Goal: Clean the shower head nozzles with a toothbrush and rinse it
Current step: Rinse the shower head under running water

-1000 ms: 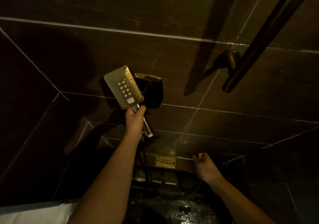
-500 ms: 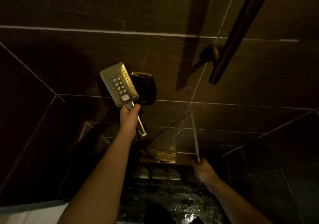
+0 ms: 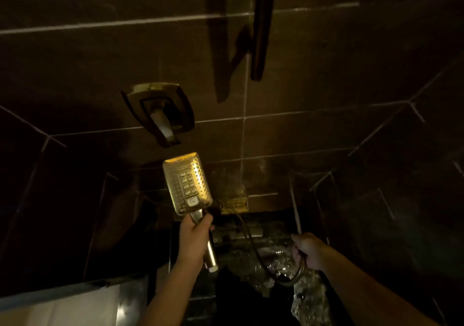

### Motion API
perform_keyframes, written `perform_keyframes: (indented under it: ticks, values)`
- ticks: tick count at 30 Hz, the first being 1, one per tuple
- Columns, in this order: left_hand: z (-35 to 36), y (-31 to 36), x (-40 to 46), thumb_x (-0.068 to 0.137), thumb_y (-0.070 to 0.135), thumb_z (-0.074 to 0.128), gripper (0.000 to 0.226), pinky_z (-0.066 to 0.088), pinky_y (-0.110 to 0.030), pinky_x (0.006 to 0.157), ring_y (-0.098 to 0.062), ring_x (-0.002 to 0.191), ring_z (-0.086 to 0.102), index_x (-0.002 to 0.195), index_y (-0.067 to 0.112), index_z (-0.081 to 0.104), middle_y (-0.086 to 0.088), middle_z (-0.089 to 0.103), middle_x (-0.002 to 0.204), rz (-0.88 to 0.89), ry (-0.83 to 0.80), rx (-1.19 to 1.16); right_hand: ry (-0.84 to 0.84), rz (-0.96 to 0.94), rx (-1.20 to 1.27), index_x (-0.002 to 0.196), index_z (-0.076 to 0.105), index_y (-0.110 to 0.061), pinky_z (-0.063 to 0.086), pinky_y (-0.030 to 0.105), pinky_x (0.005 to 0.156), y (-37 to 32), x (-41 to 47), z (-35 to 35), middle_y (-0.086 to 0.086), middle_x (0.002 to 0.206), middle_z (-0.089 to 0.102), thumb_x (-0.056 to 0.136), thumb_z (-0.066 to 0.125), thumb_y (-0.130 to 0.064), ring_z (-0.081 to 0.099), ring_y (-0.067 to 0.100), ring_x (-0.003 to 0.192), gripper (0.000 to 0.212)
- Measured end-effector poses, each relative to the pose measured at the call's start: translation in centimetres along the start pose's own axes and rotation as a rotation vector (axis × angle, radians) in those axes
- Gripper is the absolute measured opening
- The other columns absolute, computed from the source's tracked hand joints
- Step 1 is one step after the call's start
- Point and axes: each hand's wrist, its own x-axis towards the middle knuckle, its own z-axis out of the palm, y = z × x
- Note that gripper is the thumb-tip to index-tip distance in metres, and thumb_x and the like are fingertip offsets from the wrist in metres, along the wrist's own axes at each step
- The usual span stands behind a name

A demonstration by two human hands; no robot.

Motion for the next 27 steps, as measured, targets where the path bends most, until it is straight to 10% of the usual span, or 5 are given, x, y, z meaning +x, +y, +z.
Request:
perform_keyframes:
  ticks: [8, 27]
  values:
    - [5.9, -2.5, -6.4, 0.098, 0.022, 0.063, 0.016, 0.044, -0.030, 0.044, -0.018, 0.045, 0.050, 0.111, 0.017, 0.055, -0.005, 0.055, 0.061, -0.286, -0.317, 0.005, 0.047, -0.123, 0.030, 0.074, 0.052, -0.006, 0.044, 0.028, 0.045, 7.3, -1.1, -4.2, 0.009, 0.056, 0.049, 0.100, 0.053, -0.021, 0.047, 0.019, 0.043, 0.029]
    - [11.2, -9.9, -13.7, 0.099, 0.013, 0.056, 0.008, 0.036, -0.027, 0.040, -0.014, 0.043, 0.040, 0.105, 0.010, 0.052, -0.001, 0.046, 0.058, -0.385, -0.536, 0.438, 0.066, -0.360, -0.240, 0.112, 0.059, -0.011, 0.038, 0.026, 0.053, 10.6, -8.1, -9.5, 0.006, 0.091, 0.061, 0.100, 0.046, -0.035, 0.058, 0.016, 0.073, 0.030]
